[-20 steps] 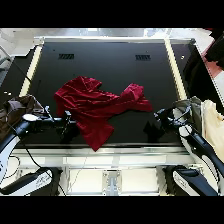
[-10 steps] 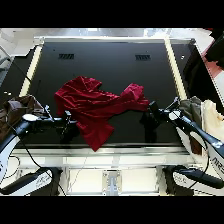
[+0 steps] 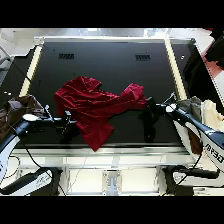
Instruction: Fold the shirts.
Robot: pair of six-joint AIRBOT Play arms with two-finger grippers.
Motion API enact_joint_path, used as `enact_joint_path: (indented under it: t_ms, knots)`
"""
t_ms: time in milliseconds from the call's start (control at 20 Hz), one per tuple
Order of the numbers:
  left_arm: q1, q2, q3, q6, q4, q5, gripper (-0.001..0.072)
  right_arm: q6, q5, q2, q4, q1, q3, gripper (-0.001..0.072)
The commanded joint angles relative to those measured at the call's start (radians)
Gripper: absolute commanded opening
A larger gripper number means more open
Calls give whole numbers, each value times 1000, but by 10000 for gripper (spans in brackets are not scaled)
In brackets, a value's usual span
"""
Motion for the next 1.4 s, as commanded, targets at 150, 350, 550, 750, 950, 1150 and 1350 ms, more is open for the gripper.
enact_joint_path:
  t_ms: [150,350,550,750,950,1150,1350]
  knots:
    - [52,180,73,143,0,-12,13,-238,115,207,-49,-22,141,14]
    - [104,497,203,230,45,-11,13,-280,412,536,-305,-33,227,14]
    - [155,759,417,43,303,-10,12,-279,675,919,-426,-33,317,14]
    - [208,821,751,-48,522,-11,12,-267,698,1141,-422,-33,487,13]
    - [207,708,1032,-32,553,-14,11,-296,726,1096,-433,-33,667,13]
    - [206,459,1082,-32,506,-256,11,-337,771,913,-472,-33,683,13]
    - [145,109,1028,11,518,-513,12,-356,842,587,-476,-32,615,14]
